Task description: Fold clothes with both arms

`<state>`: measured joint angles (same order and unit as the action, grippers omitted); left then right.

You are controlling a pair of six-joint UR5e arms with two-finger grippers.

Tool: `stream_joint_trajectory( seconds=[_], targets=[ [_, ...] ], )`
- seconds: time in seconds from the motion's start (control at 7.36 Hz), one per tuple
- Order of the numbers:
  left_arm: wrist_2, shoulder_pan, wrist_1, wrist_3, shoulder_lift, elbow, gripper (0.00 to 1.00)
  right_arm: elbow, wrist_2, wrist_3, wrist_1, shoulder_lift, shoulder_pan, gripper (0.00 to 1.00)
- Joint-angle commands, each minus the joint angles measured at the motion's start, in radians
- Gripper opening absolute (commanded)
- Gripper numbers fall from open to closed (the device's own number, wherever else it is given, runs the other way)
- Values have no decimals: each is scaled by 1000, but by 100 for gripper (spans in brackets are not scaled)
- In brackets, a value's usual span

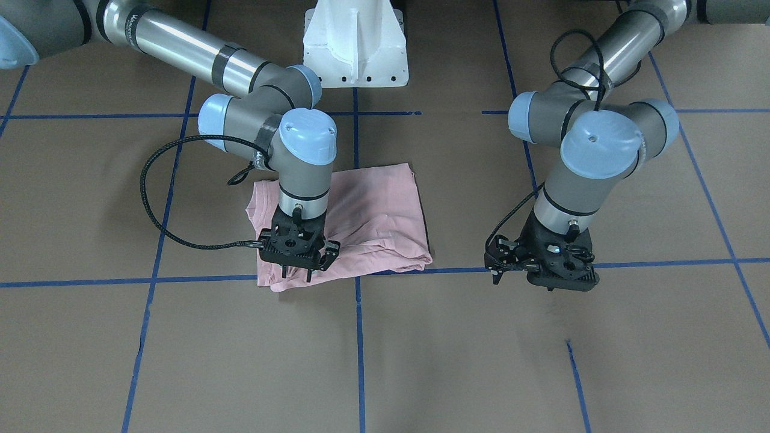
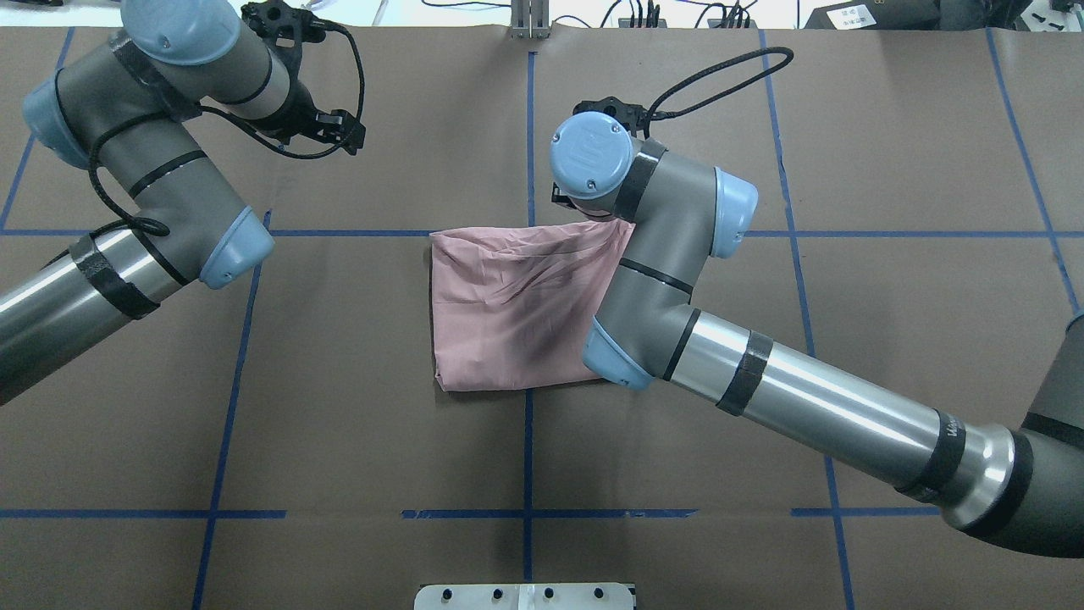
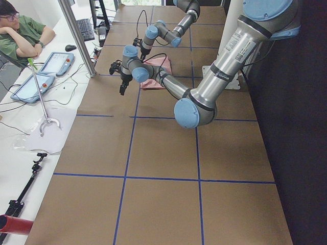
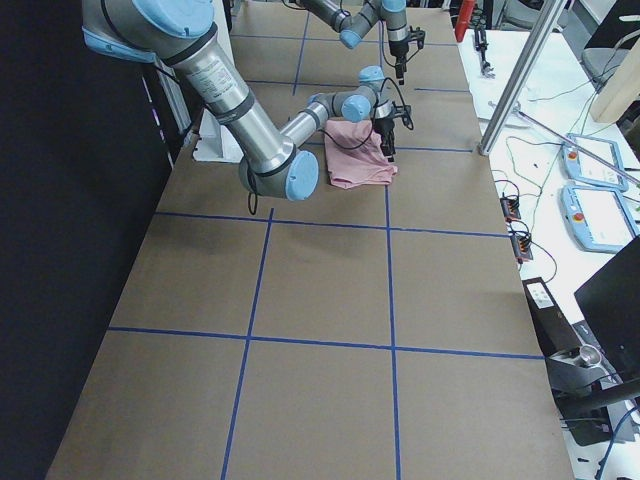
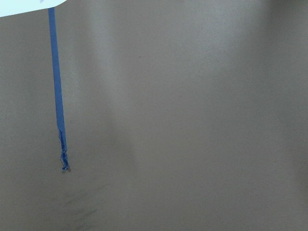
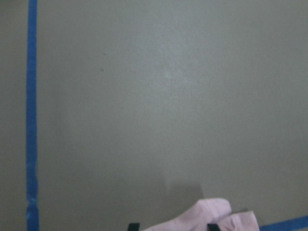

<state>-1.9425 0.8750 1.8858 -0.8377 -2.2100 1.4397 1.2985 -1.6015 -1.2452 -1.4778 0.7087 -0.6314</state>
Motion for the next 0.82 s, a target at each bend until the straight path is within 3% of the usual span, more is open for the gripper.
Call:
stream_joint_trajectory(
  seconds=[0.0, 0.14, 0.27, 0.41, 0.54, 0.68],
  targets=[
    [2, -109, 2, -233, -26, 25, 100, 8, -186, 199, 4, -8, -120, 100],
    [13, -166, 4, -364, -61, 22, 100, 13, -245, 257, 4, -2, -170, 100],
    [48, -213, 6, -517, -83, 19, 91, 13, -259, 285, 4, 11, -189, 100],
    [74, -243, 7, -622, -97, 15, 64, 15, -259, 286, 7, 14, -189, 100],
    [74, -251, 7, -650, -97, 10, 56, 22, -259, 286, 7, 20, -189, 100],
    [74, -255, 9, -649, -96, 1, 55, 27, -256, 286, 7, 29, -188, 100]
  ],
)
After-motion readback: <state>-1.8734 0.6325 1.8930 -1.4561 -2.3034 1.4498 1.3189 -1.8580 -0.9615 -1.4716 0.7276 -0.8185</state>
